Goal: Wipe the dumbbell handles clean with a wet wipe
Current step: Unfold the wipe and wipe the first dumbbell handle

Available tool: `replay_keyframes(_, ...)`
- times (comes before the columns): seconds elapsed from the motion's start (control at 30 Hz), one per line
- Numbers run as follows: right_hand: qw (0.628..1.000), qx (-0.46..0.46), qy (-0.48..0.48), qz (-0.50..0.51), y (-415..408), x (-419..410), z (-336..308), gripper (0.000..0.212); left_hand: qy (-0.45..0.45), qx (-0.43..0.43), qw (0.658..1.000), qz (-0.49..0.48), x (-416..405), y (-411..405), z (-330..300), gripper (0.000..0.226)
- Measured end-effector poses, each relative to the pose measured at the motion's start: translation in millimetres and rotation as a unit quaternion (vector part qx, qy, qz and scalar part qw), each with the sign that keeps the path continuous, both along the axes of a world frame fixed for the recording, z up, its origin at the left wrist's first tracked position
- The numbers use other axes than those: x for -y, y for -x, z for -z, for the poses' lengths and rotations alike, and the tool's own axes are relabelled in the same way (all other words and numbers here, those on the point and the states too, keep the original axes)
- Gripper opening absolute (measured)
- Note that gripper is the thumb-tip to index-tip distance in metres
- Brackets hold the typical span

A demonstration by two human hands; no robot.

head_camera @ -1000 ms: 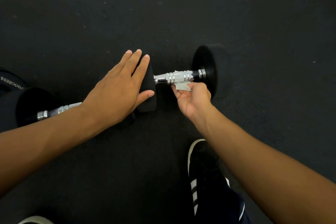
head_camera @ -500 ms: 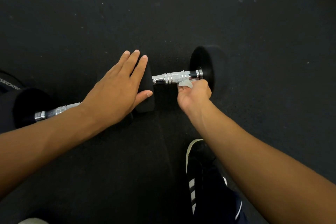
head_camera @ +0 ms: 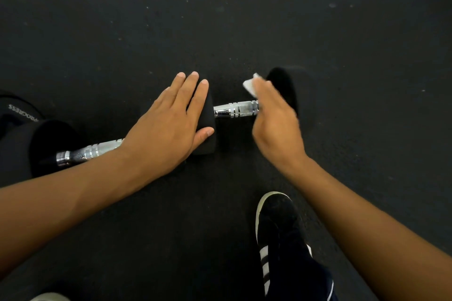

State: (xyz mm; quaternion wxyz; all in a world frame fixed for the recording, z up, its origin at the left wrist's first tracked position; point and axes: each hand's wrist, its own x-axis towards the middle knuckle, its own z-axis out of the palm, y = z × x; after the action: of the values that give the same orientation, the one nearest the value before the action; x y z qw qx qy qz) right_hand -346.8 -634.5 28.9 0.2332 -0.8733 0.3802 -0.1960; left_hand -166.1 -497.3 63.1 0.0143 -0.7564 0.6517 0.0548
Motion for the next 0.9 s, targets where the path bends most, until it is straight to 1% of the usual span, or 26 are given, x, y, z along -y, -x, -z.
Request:
replay_keyframes(0.03, 0.997, -0.074, 0.015, -0.025, -2, 1, 12, 0.058, 0.000, 0.000, 1.000, -0.001, 0, 0, 0, 0.084)
replay_keyframes(0.07, 0.991, -0.129, 0.021, -0.030, -5, 1, 21, 0.059, 0.001, -0.001, 1.000, -0.003, 0, 0, 1, 0.084)
replay_keyframes(0.1, 0.988, -0.153, 0.021, -0.030, -7, -1, 26, 0.060, 0.002, -0.002, 1.000, -0.003, 1, -1, 2, 0.085)
replay_keyframes(0.17, 0.989, -0.137, 0.018, -0.055, -18, -8, 25, 0.058, 0.008, 0.003, 1.000, 0.001, 1, -1, 3, 0.084)
replay_keyframes(0.27, 0.979, -0.132, 0.044, -0.148, -31, -29, 22, 0.055, 0.010, 0.009, 1.000, 0.006, 0, -2, 5, 0.084)
replay_keyframes(0.3, 0.976, -0.136, 0.053, -0.161, -30, -32, 24, 0.056, 0.009, 0.011, 1.000, 0.007, -1, -2, 5, 0.084)
replay_keyframes(0.37, 0.979, -0.138, 0.062, -0.137, -17, -22, 29, 0.060, 0.006, 0.011, 1.000, 0.006, -1, -2, 6, 0.084)
replay_keyframes(0.47, 0.988, -0.147, 0.046, -0.029, 0, 2, 31, 0.063, 0.012, 0.004, 1.000, 0.002, -1, -1, 6, 0.084)
replay_keyframes(0.53, 0.988, -0.154, 0.024, 0.010, -5, 5, 30, 0.062, 0.013, 0.000, 1.000, 0.000, 0, 0, 5, 0.083)
replay_keyframes(0.6, 0.989, -0.148, 0.005, -0.005, -20, -7, 25, 0.061, 0.013, -0.002, 1.000, -0.002, 0, 0, 5, 0.083)
replay_keyframes(0.7, 0.985, -0.136, 0.021, -0.108, -35, -33, 22, 0.065, 0.013, 0.005, 1.000, 0.003, 0, 0, 5, 0.083)
replay_keyframes(0.77, 0.978, -0.144, 0.033, -0.147, -35, -40, 21, 0.064, 0.013, 0.006, 1.000, 0.005, -1, 1, 3, 0.083)
replay_keyframes(0.8, 0.977, -0.146, 0.038, -0.148, -30, -36, 22, 0.061, 0.013, 0.005, 1.000, 0.005, -1, 1, 3, 0.083)
replay_keyframes(0.83, 0.981, -0.141, 0.039, -0.128, -24, -27, 23, 0.058, 0.012, 0.004, 1.000, 0.006, -1, 2, 2, 0.083)
replay_keyframes(0.9, 0.990, -0.127, 0.035, -0.039, -9, -3, 29, 0.055, 0.008, 0.000, 1.000, 0.004, -1, 2, 3, 0.083)
